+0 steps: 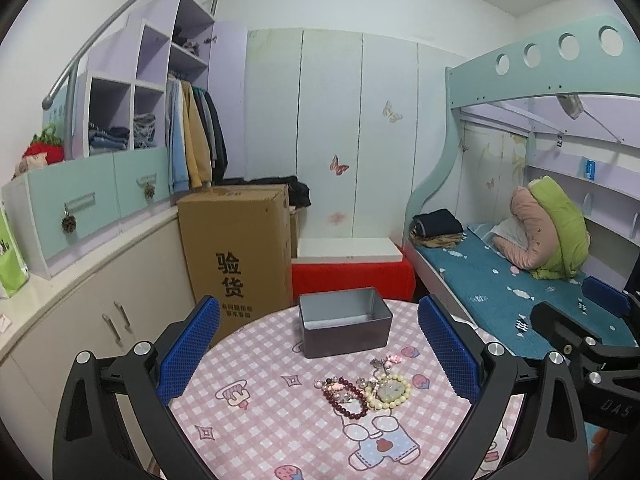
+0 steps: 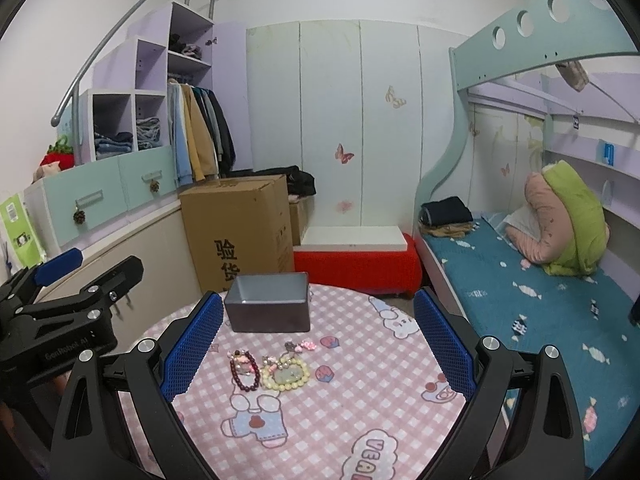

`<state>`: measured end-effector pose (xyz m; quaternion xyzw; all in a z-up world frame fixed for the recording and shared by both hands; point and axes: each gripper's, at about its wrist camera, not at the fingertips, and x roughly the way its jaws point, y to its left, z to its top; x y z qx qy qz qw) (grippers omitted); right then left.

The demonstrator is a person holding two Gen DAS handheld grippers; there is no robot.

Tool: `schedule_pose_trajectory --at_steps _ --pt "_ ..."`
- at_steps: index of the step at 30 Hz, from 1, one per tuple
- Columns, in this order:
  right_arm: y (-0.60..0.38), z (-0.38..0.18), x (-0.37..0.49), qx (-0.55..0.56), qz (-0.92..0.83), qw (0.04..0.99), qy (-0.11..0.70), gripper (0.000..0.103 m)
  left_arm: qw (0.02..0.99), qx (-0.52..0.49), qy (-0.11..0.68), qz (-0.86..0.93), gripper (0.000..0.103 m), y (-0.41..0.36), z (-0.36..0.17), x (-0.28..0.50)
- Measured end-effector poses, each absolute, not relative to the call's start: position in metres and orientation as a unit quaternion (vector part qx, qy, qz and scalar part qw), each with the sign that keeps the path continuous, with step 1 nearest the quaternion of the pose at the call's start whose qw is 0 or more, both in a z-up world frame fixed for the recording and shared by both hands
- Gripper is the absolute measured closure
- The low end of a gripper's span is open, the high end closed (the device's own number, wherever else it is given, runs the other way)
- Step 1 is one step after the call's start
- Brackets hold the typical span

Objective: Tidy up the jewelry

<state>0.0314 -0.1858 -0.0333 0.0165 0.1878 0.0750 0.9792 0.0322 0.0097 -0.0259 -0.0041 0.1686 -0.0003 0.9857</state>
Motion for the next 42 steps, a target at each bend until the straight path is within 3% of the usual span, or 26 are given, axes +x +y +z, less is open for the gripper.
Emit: schedule_pose_trajectory --at_steps 5,16,31,37,42 --pt "-0.189 -0.05 0.054 0.019 0.068 0.973 0.218 0.01 0.979 -0.02 0.202 0.005 0.007 0.024 -0.046 0.059" --pt "-0.191 -0.131 0.12 0.014 0.053 0.94 0.336 0.01 0.92 -0.009 0.392 0.021 0.007 0.034 -0.158 0.141" --pt "-0.186 -0.189 0.162 0.014 0.069 0.91 0.408 0.01 0.875 0.008 0.483 0.03 0.006 0.032 -0.223 0.176" --pt "-0.178 -0.198 0.175 0.001 0.069 0.905 0.42 0.01 0.876 -0.002 0.482 0.019 0.022 0.049 -0.218 0.168" --pt "-0.17 -0.202 0.188 -0.025 0.059 0.904 0.423 0.01 0.882 0.004 0.471 0.005 0.06 0.058 -0.214 0.163"
